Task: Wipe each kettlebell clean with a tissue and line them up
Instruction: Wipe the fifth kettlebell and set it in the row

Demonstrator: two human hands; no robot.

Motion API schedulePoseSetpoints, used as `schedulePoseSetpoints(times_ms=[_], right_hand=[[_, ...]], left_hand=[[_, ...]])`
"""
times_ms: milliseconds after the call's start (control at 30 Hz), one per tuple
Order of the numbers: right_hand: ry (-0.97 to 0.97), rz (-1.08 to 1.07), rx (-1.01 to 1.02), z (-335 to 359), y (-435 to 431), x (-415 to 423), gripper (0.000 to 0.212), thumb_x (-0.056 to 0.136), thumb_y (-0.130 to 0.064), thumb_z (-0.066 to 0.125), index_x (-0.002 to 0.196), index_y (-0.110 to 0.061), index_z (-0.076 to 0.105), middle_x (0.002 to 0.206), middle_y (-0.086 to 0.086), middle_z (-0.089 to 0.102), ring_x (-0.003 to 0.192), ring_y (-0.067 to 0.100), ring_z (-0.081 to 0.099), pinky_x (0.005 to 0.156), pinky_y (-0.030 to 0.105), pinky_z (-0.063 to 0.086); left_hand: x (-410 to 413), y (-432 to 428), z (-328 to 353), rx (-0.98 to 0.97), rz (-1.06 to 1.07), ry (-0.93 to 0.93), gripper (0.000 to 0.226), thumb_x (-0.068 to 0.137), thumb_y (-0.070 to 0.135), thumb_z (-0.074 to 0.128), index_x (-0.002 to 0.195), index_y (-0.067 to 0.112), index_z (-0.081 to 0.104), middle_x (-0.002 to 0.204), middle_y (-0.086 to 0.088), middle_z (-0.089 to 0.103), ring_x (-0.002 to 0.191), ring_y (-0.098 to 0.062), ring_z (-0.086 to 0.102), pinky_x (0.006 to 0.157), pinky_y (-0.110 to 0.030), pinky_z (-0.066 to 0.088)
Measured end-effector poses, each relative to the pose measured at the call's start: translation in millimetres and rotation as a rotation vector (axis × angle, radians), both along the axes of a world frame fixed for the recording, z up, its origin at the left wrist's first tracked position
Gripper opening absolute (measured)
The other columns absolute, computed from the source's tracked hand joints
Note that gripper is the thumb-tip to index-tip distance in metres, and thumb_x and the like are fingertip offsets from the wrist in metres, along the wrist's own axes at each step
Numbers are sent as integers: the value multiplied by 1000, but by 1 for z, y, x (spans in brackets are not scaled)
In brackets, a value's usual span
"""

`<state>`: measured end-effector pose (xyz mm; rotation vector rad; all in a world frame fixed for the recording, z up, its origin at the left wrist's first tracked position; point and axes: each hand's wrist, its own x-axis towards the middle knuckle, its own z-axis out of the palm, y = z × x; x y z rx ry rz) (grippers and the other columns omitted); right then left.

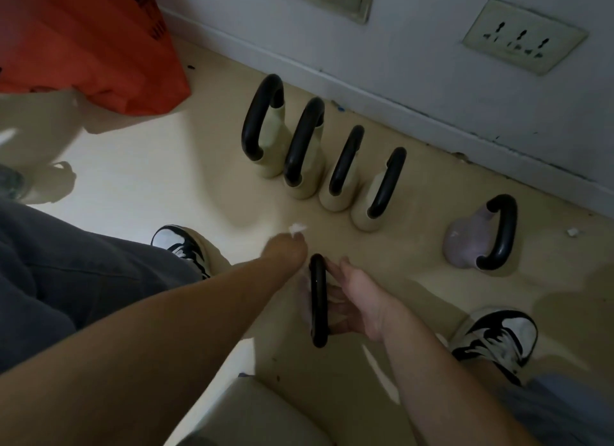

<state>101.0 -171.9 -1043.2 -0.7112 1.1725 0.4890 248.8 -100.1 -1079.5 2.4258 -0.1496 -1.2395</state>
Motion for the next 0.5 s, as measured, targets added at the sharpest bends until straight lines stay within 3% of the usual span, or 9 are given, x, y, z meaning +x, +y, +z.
schedulePoseSetpoints(times_ms=[67, 100, 133, 200, 267, 333, 367, 433, 500], right_hand=[[7, 20, -4, -2, -2, 0, 54, 100, -75, 22, 114, -47, 66, 128, 3, 70, 116, 31, 67, 79, 46, 60], [4, 25, -2, -5, -3, 0, 56, 98, -76, 21, 122, -49, 64, 134, 3, 67, 118, 31, 66, 78, 46, 61], [-2, 25, 0, -6, -4, 0, 56, 98, -77, 21, 127, -51, 61, 137, 3, 65, 119, 30, 65, 80, 47, 61], [-22, 42, -1, -7, -4, 0, 55, 99, -75, 23, 119, -49, 67, 133, 7, 69, 119, 31, 66, 89, 49, 59], [-7, 41, -23, -7, -4, -2, 60, 100, -72, 28, 102, -40, 79, 125, 14, 73, 118, 37, 68, 92, 51, 58], [17, 48, -53, -11, -3, -4, 65, 101, -70, 29, 106, -29, 80, 114, 13, 77, 113, 36, 71, 94, 53, 58], [22, 59, -68, -14, -2, -6, 67, 101, -70, 30, 107, -24, 78, 106, 7, 79, 107, 30, 72, 95, 53, 57], [33, 75, -104, -20, 1, -8, 64, 99, -68, 32, 96, -20, 74, 86, -3, 71, 91, 20, 68, 95, 54, 55], [34, 63, -109, -21, 3, -10, 63, 99, -67, 32, 98, -22, 75, 84, -4, 68, 94, 18, 64, 95, 55, 54]], left_hand=[[12, 11, 9, 39, -176, -348, 39, 104, 30, 35, 128, 12, 60, 133, -11, 50, 123, -31, 45, 99, -40, 42], [11, 16, 11, -30, -170, -409, 35, 101, 32, 40, 120, 17, 66, 123, -8, 53, 118, -27, 49, 93, -38, 46], [5, 20, 15, -120, -113, -369, 33, 99, 39, 43, 106, 23, 71, 108, -4, 60, 106, -24, 58, 83, -33, 49], [-23, 13, 25, -248, 154, -111, 45, 96, 58, 45, 80, 24, 69, 79, 2, 65, 74, -15, 65, 67, -27, 48], [-64, 2, 27, -304, 352, 66, 50, 95, 66, 38, 96, 26, 68, 86, 3, 71, 76, -13, 68, 76, -31, 55], [-93, -11, 29, -375, 441, 35, 33, 95, 58, 37, 112, 39, 59, 101, 6, 70, 92, -17, 69, 86, -38, 55], [-94, -13, 30, -412, 482, 43, 25, 99, 51, 37, 113, 42, 56, 102, 8, 67, 92, -16, 67, 84, -34, 55], [-76, -16, 40, -400, 414, 124, 26, 106, 43, 33, 117, 39, 56, 90, 12, 60, 75, -5, 59, 65, -18, 49], [-53, -14, 44, -335, 255, 148, 46, 106, 47, 34, 118, 16, 66, 78, 9, 59, 65, -2, 55, 51, -14, 43]])
